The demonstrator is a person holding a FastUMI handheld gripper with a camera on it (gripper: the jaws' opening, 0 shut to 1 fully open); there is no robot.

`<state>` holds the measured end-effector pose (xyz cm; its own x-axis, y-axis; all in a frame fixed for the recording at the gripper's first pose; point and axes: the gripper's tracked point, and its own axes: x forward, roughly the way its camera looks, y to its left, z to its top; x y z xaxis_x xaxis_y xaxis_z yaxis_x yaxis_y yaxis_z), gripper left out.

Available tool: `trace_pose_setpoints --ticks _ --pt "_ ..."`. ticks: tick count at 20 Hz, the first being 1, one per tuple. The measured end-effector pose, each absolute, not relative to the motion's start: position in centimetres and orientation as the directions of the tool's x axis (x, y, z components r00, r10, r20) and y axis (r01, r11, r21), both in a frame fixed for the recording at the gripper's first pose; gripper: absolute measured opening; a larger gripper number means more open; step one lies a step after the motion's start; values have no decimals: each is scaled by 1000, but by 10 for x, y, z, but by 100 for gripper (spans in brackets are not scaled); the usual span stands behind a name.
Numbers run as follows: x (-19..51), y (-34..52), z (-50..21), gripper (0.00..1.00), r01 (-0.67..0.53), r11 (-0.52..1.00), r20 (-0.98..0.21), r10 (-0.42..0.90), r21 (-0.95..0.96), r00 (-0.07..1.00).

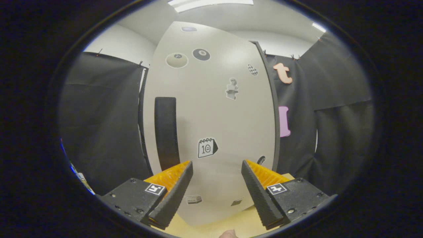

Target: Open the shoe cabinet door, grab the shoes and put them into the shoe cabinet, then close the shoe cabinet door.

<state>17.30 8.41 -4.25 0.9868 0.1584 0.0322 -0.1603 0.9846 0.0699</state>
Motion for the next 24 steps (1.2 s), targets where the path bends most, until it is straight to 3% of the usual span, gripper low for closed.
trace_pose_setpoints --ticks 13,24 --pt "111 75 -79 98 -124 982 21 122 144 992" --pt "44 58 -84 98 -110 994 34 111 -13 993"
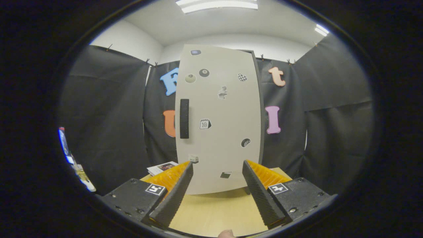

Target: Open the shoe cabinet door, grab the shoes and put them into the shoe cabinet, then close the shoe cabinet door.

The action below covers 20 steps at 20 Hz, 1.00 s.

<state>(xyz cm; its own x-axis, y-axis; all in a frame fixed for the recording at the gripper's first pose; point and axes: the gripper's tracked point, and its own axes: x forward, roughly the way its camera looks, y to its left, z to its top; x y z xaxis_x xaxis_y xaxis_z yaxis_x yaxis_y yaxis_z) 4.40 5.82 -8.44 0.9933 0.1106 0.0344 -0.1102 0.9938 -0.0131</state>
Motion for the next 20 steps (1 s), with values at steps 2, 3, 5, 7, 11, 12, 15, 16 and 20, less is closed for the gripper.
trace_pose_setpoints --ticks 2,3,5,7,11,12,15,16,20 --pt "38 60 -87 98 -120 993 30 120 -22 992" --pt "35 62 -88 98 -127 992 27 128 -21 991" --pt "31 63 -85 98 -127 992 37 127 -20 991" --pt "30 56 -79 98 -115 993 54 115 -10 992" --pt "30 51 -80 98 -95 995 69 95 1 993" --pt "31 51 -81 98 -89 996 65 89 -3 994" --pt "32 52 -83 98 -92 996 60 91 1 994" --pt "31 52 -84 98 -96 995 58 95 5 994" --pt "31 52 -87 98 -101 995 50 100 11 994"
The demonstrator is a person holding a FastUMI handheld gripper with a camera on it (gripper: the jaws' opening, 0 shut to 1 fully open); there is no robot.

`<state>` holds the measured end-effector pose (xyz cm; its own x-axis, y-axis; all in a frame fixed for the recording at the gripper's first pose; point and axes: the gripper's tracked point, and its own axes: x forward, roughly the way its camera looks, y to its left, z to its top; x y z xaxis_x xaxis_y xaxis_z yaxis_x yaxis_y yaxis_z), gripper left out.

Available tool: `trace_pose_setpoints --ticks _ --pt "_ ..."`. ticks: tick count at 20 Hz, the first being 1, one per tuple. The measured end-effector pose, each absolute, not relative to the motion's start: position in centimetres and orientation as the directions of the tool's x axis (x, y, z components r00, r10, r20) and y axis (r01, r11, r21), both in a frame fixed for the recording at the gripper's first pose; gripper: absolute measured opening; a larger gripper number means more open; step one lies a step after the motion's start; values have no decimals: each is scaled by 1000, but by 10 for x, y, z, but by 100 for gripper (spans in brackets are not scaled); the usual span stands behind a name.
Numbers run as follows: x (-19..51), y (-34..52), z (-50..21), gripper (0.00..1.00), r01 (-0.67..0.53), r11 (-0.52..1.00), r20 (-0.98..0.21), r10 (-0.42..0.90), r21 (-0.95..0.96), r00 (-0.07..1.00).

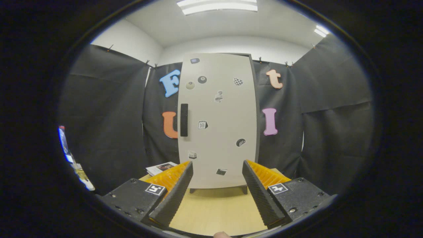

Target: Open the shoe cabinet door, grab the shoes and put them into the shoe cabinet, then close the shoe cabinet door.

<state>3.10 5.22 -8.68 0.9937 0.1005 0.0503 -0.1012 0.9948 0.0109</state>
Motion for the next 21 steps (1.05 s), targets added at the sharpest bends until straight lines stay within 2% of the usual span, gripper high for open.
trace_pose_setpoints --ticks 21 --pt "22 61 -85 98 -125 992 78 123 19 989"
